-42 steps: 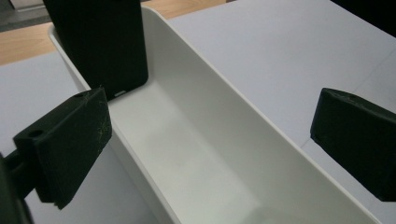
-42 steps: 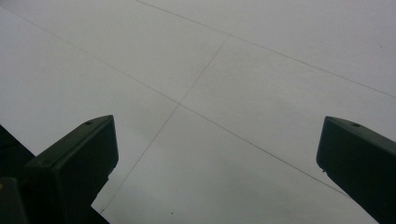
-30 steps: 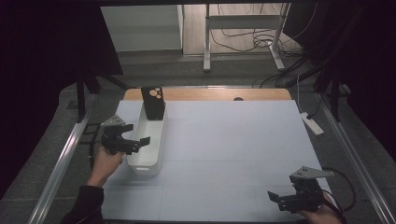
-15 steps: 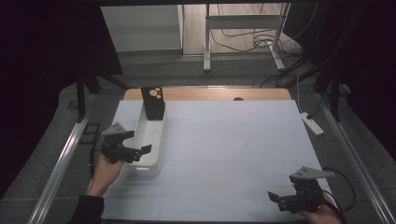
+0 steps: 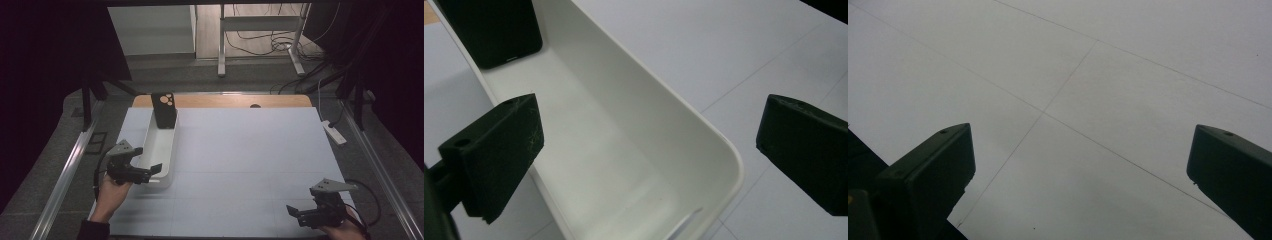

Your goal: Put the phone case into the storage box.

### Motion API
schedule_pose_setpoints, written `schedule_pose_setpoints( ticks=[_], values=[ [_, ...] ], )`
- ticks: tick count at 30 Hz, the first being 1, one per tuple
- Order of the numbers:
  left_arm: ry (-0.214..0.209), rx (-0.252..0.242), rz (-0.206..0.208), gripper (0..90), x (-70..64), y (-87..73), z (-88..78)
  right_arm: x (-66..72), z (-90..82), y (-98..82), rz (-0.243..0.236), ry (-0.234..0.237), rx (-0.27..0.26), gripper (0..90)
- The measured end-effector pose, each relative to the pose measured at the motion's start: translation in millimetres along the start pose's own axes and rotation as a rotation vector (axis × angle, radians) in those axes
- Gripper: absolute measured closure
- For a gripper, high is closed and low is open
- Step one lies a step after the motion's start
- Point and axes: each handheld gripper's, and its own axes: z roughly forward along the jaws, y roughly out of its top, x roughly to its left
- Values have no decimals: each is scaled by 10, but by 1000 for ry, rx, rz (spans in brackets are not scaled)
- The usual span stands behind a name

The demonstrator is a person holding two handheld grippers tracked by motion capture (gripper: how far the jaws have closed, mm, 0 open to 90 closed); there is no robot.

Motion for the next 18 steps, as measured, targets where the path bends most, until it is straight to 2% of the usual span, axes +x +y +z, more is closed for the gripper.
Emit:
schedule_pose_setpoints(
  ticks=[10,18],
  values=[
    [7,-6,15,0,-126,-74,-80,2,-1,-1,-7,-1,-1,0],
    [-2,-2,2,0,-207,-150,-138,2,-3,-1,-7,-2,-2,0]
  ],
)
